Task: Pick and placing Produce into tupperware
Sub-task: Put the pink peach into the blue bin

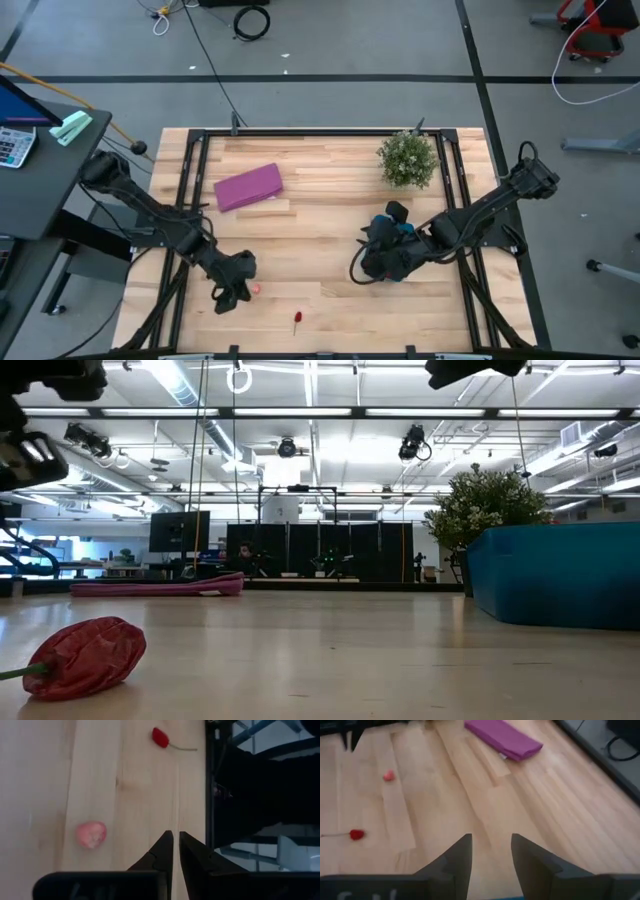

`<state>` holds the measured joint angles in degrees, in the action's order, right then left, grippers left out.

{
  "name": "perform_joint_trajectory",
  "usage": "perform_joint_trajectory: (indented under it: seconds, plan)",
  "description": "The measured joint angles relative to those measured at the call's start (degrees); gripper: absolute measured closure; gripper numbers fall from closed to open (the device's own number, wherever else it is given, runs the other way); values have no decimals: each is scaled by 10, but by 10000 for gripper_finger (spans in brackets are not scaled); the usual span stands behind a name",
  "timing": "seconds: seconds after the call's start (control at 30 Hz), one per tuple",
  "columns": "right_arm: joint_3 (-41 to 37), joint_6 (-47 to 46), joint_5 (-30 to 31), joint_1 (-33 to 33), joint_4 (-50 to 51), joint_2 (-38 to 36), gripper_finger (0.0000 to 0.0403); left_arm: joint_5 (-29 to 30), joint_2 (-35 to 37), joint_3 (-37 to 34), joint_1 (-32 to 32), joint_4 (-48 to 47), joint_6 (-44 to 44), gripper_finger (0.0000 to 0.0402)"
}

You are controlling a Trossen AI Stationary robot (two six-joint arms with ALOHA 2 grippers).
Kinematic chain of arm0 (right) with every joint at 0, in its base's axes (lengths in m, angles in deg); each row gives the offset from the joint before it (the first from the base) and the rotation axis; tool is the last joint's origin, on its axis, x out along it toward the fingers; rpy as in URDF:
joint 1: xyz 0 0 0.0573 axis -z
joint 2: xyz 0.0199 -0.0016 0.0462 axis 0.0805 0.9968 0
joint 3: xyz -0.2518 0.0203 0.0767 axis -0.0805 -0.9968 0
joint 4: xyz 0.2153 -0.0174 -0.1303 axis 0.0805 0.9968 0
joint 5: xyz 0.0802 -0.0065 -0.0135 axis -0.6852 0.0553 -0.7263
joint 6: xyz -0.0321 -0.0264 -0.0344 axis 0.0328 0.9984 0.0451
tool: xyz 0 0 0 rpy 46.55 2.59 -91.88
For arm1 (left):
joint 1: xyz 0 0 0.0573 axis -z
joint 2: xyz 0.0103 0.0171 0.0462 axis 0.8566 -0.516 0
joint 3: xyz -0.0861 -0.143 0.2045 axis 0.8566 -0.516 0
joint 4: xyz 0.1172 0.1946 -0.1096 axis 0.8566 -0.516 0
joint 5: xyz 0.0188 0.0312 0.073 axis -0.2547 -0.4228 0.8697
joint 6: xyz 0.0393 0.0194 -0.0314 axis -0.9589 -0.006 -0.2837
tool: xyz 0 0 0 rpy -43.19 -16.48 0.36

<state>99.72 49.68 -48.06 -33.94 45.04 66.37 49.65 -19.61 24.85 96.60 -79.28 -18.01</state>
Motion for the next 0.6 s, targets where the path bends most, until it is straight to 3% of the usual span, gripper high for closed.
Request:
perform_joint_trajectory:
  seconds: [0.17, 0.47, 0.6]
  plan:
    - [0, 3, 10, 4, 0, 0, 261, 0, -48, 4, 12, 20, 18, 338]
    - [0, 30, 11, 4, -2, 0, 261, 0, -123, 4, 1, 28, 18, 220]
    - [0, 33, 11, 4, -2, 0, 261, 1, -127, 4, -11, 23, 62, 198]
